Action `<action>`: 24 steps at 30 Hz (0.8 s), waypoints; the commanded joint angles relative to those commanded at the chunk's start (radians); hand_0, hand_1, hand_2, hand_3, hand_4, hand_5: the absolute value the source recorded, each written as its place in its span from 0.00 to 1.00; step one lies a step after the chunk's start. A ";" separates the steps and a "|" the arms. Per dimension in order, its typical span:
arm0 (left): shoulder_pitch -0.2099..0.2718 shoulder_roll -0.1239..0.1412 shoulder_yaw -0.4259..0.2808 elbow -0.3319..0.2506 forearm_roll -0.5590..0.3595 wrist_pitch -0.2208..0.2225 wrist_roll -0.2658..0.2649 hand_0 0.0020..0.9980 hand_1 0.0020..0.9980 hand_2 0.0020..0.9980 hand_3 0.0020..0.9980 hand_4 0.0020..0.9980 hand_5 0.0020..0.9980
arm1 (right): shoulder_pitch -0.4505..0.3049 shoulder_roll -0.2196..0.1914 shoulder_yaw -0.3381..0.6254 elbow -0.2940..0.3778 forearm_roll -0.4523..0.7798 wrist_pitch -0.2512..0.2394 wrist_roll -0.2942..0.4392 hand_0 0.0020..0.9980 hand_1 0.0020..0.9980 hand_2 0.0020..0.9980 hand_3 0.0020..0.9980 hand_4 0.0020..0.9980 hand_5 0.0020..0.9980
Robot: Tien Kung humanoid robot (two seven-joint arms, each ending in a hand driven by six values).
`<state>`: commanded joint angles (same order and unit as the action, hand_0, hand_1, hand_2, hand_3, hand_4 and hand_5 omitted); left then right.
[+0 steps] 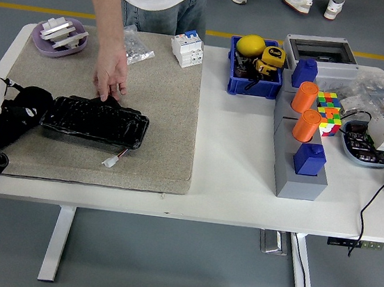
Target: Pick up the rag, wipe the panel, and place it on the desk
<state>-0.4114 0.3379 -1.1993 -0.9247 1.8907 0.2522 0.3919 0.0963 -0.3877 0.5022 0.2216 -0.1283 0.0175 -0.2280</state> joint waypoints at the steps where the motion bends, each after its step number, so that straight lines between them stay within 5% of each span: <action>1: -0.001 -0.001 0.003 0.003 0.006 -0.003 0.008 0.51 0.83 0.87 0.65 0.85 0.21 | 0.001 -0.001 0.000 0.000 -0.001 -0.001 0.000 0.75 0.60 0.59 0.55 0.93 0.46; 8: -0.003 0.000 0.020 0.006 0.014 0.010 0.019 0.49 0.78 0.83 0.64 0.85 0.21 | -0.001 -0.003 0.006 -0.002 -0.007 -0.007 0.003 0.75 0.60 0.59 0.55 0.93 0.46; 9: -0.004 0.000 0.023 0.007 0.014 0.017 0.016 0.39 0.64 0.79 0.62 0.84 0.21 | -0.001 -0.003 0.006 -0.002 -0.006 -0.007 0.003 0.75 0.60 0.59 0.55 0.92 0.45; 14: -0.004 0.001 0.031 0.008 0.018 0.038 0.012 0.39 0.64 0.79 0.62 0.84 0.21 | -0.002 -0.002 0.001 -0.003 -0.007 -0.007 0.005 0.75 0.60 0.59 0.55 0.92 0.45; 15: -0.004 0.001 0.032 0.008 0.019 0.041 0.011 0.34 0.46 0.75 0.61 0.82 0.21 | -0.002 -0.002 -0.001 -0.003 -0.006 -0.006 0.005 0.75 0.60 0.59 0.55 0.92 0.45; 24: -0.003 0.001 0.036 0.024 0.020 0.047 0.014 0.28 0.41 0.69 0.60 0.81 0.19 | -0.003 -0.002 -0.002 -0.003 -0.003 -0.004 0.004 0.75 0.60 0.60 0.56 0.92 0.45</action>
<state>-0.4143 0.3391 -1.1630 -0.9002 1.9111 0.2995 0.4061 0.0930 -0.3896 0.4997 0.2184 -0.1310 0.0136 -0.2242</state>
